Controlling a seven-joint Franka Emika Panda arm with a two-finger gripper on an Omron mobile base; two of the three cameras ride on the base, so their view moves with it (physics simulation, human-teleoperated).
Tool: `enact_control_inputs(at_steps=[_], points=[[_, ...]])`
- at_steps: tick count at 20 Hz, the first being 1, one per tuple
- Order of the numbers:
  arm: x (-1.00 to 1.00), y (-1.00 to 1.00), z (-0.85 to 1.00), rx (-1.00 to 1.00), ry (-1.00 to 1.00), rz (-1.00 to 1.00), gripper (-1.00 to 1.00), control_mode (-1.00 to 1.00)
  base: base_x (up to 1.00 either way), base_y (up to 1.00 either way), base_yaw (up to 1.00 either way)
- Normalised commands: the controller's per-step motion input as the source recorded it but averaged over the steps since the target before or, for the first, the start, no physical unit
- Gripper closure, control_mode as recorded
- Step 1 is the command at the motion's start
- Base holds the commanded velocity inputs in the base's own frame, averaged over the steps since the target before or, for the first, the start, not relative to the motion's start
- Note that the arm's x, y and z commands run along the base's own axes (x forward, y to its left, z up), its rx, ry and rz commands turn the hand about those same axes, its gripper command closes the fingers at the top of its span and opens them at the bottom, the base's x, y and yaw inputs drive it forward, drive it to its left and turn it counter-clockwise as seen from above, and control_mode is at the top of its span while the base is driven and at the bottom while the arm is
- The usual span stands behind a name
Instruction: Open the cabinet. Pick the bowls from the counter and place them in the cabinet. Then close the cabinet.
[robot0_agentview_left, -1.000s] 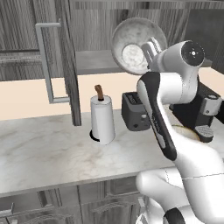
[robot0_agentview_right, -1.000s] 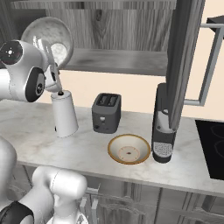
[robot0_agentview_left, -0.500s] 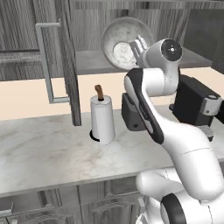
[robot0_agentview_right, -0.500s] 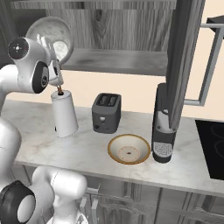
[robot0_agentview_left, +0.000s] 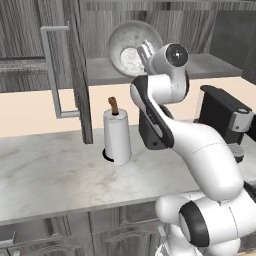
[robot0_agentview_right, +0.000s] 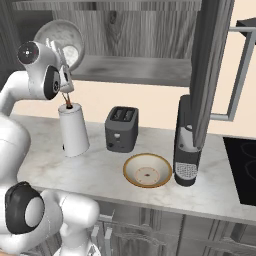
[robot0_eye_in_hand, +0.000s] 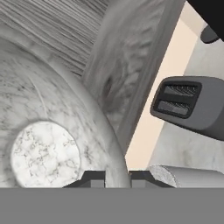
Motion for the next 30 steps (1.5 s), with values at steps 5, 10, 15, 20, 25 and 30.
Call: enact_control_inputs(at_steps=[5, 10, 15, 20, 25, 30], points=[[0.47, 0.15, -0.09, 0.0, 0.0, 0.0, 1.0, -1.0, 0.0, 0.0, 0.0], [0.49, 0.12, -0.1, 0.0, 0.0, 0.0, 1.0, -1.0, 0.0, 0.0, 0.0], [0.51, 0.2, -0.17, 0.0, 0.01, 0.0, 1.0, -1.0, 0.0, 0.0, 0.0], [0.5, 0.22, -0.17, 0.0, 0.02, 0.0, 1.0, -1.0, 0.0, 0.0, 0.0], [0.44, 0.24, -0.1, 0.0, 0.0, 0.0, -1.0, -1.0, 0.0, 0.0, 0.0], [0.03, 0.08, 0.0, 0.0, -0.01, 0.0, -1.0, -1.0, 0.0, 0.0, 0.0]])
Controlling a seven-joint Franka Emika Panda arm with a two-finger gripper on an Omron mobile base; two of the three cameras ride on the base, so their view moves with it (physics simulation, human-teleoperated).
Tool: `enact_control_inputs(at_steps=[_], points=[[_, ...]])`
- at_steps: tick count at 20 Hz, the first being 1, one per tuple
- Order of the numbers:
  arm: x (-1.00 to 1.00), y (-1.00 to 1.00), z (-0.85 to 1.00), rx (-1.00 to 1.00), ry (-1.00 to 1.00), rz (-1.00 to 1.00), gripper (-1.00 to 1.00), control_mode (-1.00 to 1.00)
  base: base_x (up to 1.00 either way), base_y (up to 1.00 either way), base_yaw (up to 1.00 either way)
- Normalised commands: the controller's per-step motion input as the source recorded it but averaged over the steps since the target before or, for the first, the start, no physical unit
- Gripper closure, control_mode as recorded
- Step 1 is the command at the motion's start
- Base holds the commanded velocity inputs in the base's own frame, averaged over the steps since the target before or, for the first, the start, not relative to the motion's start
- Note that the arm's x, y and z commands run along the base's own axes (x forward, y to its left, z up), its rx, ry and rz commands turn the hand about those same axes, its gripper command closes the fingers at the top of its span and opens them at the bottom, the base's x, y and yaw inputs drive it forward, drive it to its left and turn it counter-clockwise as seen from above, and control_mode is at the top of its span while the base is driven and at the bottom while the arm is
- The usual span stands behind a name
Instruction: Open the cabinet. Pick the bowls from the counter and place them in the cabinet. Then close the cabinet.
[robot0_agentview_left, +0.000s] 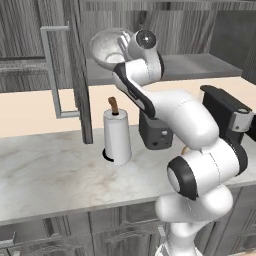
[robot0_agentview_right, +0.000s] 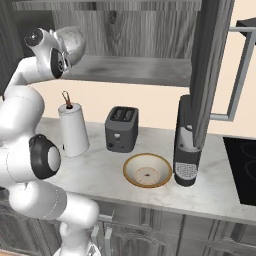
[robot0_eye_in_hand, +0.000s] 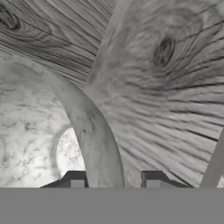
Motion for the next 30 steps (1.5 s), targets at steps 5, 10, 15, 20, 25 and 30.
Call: enact_control_inputs(at_steps=[5, 10, 15, 20, 25, 30], points=[[0.0, 0.0, 0.0, 0.0, -0.04, 0.0, -1.0, -1.0, 0.0, 0.0, 0.0], [0.0, 0.0, 0.0, 0.0, -0.04, 0.0, -1.0, -1.0, 0.0, 0.0, 0.0], [0.0, 0.0, 0.0, 0.0, -0.03, 0.0, -1.0, -1.0, 0.0, 0.0, 0.0], [0.29, 0.0, -0.2, 0.0, 0.12, -0.03, -1.0, -1.0, 0.0, 0.0, 0.0], [0.12, 0.0, -0.02, 0.0, 0.05, -0.06, -1.0, -1.0, 0.0, 0.0, 0.0], [-0.12, 0.0, 0.44, 0.0, -0.11, -0.01, -1.0, -1.0, 0.0, 0.0, 0.0]])
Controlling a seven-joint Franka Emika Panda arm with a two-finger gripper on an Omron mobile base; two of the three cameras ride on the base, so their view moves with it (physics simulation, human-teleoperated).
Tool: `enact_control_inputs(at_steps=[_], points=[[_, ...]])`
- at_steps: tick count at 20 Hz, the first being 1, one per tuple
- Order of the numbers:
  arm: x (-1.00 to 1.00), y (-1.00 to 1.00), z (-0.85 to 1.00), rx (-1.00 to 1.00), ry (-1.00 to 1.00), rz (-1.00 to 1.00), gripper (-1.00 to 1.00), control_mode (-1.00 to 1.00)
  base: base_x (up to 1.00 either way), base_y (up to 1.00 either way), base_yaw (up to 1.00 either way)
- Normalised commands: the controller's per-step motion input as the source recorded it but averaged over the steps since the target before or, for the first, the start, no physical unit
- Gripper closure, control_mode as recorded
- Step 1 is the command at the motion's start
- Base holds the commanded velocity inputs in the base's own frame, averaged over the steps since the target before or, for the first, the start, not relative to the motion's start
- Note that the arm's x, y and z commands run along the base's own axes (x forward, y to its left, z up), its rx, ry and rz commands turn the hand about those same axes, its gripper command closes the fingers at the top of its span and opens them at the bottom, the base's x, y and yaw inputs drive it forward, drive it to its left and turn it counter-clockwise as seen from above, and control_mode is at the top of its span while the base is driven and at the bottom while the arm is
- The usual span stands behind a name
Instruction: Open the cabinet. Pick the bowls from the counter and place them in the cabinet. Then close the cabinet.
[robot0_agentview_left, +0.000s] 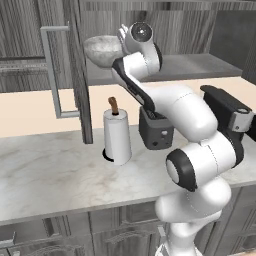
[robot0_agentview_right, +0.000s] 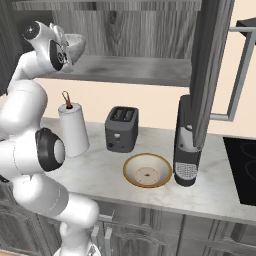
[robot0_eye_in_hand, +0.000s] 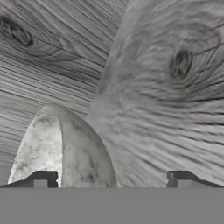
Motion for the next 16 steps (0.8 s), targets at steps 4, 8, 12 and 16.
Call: enact_control_inputs(at_steps=[4, 8, 12, 16], points=[[-0.23, -0.04, 0.51, 0.0, -0.16, 0.0, -1.0, -1.0, 0.0, 0.0, 0.0], [-0.69, -0.58, 0.13, 0.06, -0.07, 0.0, -1.0, -1.0, 0.0, 0.0, 0.0], [-1.0, -0.88, 0.0, 0.1, -0.16, -0.03, -1.0, -1.0, 0.0, 0.0, 0.0], [-1.0, -0.87, 0.0, 0.13, -0.21, -0.04, -1.0, -1.0, 0.0, 0.0, 0.0]])
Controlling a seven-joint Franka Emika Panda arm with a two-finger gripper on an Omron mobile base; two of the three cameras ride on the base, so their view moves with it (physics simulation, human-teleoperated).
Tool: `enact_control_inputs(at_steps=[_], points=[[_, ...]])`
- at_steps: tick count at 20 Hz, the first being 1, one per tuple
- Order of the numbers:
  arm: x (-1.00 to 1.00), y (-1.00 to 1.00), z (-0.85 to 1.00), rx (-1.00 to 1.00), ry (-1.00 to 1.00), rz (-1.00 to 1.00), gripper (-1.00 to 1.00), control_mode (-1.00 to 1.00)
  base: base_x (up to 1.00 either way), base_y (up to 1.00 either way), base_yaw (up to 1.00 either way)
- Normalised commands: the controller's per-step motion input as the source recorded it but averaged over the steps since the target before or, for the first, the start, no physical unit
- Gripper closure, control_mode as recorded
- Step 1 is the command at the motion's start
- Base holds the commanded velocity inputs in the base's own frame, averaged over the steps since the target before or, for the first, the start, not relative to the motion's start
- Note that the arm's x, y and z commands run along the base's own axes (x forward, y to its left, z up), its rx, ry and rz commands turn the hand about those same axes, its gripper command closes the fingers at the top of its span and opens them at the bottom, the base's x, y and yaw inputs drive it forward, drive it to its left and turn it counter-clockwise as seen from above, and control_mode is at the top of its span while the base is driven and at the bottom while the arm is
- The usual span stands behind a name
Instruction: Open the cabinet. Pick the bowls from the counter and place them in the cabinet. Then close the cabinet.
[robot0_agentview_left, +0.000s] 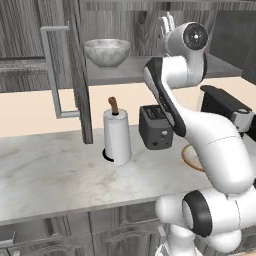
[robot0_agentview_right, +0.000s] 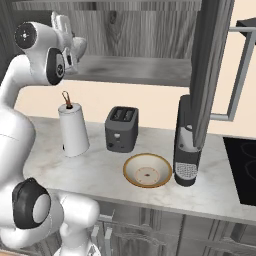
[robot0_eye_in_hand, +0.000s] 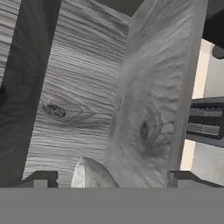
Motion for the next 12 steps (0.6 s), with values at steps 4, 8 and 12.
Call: enact_control_inputs(at_steps=[4, 8, 12], points=[[-1.0, -0.76, 0.0, 0.13, -0.18, -0.05, -1.0, -1.0, 0.0, 0.0, 0.0], [-1.0, -0.42, 0.07, 0.04, 0.1, -0.11, -1.0, -1.0, 0.0, 0.0, 0.0], [-1.0, -0.19, 0.14, 0.0, 0.26, -0.18, -1.0, -1.0, 0.0, 0.0, 0.0]])
